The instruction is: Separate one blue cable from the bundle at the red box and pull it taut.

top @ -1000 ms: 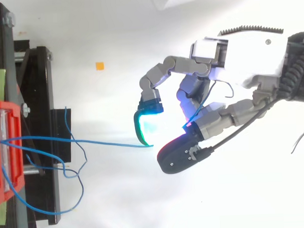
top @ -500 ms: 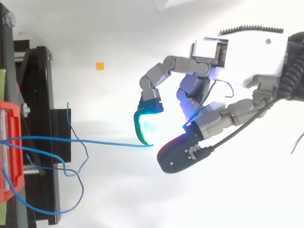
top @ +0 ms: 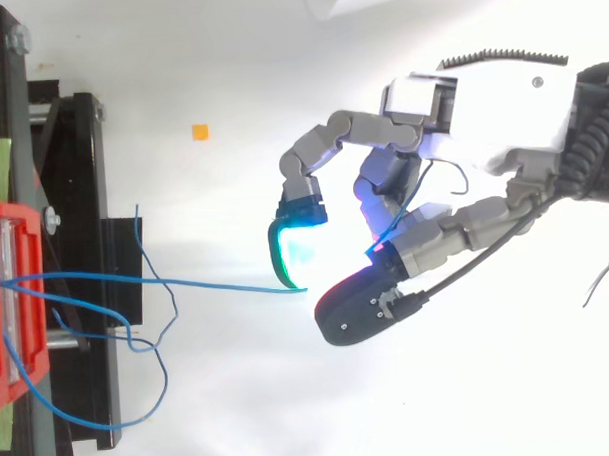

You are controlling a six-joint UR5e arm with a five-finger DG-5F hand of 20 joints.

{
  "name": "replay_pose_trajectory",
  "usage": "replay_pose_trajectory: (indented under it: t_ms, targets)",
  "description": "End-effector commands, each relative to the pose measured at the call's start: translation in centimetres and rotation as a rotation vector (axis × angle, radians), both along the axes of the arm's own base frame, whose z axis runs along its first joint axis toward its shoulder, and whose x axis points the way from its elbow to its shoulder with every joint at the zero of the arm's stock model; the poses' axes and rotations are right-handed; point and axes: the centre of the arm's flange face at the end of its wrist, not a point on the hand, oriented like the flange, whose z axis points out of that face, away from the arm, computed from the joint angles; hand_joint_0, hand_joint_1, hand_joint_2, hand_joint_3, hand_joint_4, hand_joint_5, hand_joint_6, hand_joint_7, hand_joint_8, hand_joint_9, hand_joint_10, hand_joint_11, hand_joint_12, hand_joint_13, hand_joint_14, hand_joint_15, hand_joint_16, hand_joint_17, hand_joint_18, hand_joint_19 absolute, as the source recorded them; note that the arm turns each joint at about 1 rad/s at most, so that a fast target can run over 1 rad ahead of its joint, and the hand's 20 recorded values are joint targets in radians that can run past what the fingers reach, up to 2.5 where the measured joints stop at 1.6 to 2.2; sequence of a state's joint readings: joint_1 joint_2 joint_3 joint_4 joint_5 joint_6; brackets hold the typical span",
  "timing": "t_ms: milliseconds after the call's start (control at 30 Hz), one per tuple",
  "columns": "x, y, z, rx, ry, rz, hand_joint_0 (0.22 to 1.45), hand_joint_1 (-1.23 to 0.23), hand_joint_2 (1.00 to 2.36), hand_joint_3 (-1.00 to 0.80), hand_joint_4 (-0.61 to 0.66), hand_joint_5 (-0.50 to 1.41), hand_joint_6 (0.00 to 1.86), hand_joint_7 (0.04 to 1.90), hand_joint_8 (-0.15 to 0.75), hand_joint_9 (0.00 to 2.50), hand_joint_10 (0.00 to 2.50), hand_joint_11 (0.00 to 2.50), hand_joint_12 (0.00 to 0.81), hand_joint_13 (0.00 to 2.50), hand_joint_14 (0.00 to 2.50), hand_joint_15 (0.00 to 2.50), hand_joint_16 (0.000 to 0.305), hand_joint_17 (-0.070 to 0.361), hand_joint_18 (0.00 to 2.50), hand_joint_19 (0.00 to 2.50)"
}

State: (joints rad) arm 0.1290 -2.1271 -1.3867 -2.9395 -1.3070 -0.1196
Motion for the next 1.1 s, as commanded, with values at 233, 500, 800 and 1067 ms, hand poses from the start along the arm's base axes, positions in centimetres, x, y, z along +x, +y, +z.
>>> replay_pose_trajectory:
  t_ms: [233,500,800,1067]
  targets:
    - [0.01,-0.01,-0.03,0.000,0.000,0.000,0.74,-0.82,1.02,-0.07,-0.10,-0.14,0.95,1.34,0.349,1.14,1.12,1.74,0.400,1.50,0.14,1.69,0.060,0.135,1.08,0.95]
    - [0.01,-0.01,-0.03,0.000,0.000,0.000,0.74,-0.82,1.02,-0.07,-0.10,-0.14,0.95,1.33,0.349,1.14,1.12,1.72,0.404,1.50,0.14,1.70,0.060,0.135,1.08,0.95]
    - [0.01,-0.01,-0.03,0.000,0.000,0.000,0.74,-0.82,1.02,-0.07,-0.10,-0.14,0.95,1.33,0.349,1.14,1.12,1.75,0.404,1.50,0.14,1.70,0.060,0.135,1.08,0.95]
    - [-0.01,-0.01,0.07,0.000,-0.001,0.000,0.74,-0.82,1.02,-0.07,-0.10,-0.14,0.95,1.33,0.350,1.14,1.12,1.73,0.406,1.50,0.14,1.71,0.060,0.134,1.08,0.95]
